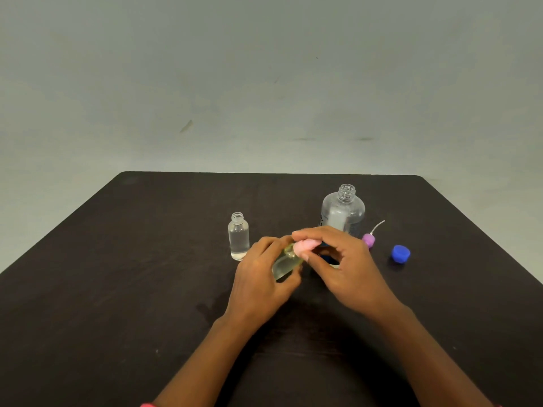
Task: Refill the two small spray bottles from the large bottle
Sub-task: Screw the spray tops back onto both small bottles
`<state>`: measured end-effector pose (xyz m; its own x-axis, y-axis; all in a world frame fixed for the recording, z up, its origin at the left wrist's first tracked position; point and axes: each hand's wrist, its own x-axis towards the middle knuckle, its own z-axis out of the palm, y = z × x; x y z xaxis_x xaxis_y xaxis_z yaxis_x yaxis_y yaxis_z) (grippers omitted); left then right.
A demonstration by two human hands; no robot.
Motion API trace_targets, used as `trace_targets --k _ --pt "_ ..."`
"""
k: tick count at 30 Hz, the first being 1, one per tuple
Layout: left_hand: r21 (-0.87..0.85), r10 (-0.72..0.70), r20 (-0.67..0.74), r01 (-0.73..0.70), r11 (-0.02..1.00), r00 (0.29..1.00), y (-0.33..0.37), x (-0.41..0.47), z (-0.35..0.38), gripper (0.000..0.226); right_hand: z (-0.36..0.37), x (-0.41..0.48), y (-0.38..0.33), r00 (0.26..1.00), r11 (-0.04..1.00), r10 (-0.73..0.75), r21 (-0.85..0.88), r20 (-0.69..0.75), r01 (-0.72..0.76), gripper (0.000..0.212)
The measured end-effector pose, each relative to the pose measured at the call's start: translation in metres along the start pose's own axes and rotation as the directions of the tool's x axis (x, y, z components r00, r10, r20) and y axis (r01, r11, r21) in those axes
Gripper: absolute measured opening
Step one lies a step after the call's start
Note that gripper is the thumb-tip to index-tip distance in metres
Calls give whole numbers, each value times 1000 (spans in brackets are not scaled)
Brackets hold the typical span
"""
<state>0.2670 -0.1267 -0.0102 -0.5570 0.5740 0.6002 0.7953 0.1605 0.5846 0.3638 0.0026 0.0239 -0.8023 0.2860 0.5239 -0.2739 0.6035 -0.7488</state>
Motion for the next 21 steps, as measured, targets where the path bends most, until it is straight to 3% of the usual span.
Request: trace_targets --k 9,14,17,21 --pt "109 88 28 -91 990 996 -1 -2 0 46 1 -2 -1 992 993 75 -81 -105 -84 16" --pt "113 98 58 -104 988 993 -3 -3 1 46 2 -1 -3 988 986 38 -157 -147 -61 16" --pt "82 93 49 -97 992 994 -3 -3 2 46 1 -1 0 992 984 12 -174 -128 -35 17" --pt "67 68 16 -69 995 998 -5 -1 -1 46 -1 -1 3 997 981 -61 -185 -44 52 33"
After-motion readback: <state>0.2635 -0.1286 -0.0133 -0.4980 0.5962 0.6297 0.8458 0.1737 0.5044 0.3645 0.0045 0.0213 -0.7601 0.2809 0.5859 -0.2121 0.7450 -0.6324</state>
